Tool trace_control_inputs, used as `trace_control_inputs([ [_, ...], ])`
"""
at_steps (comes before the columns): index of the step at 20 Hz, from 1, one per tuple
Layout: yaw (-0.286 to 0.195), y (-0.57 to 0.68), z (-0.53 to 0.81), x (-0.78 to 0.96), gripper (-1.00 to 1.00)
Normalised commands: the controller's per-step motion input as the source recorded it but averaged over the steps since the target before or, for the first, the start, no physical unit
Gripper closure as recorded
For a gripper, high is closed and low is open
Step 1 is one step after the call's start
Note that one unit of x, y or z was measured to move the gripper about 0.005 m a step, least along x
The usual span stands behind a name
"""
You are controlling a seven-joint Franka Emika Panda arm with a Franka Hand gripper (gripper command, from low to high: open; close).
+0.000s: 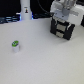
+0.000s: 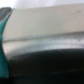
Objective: Open the kcup holder, insert the kcup into the holder, and close the kcup holder
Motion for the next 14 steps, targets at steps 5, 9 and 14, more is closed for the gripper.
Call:
trace_control_inputs([
  [5,-0.088,-0.29,0.23,0.95,1.0],
  [9,-0.087,-0.29,0.24,0.95,1.0],
  [14,-0.087,-0.3,0.25,0.95,1.0],
])
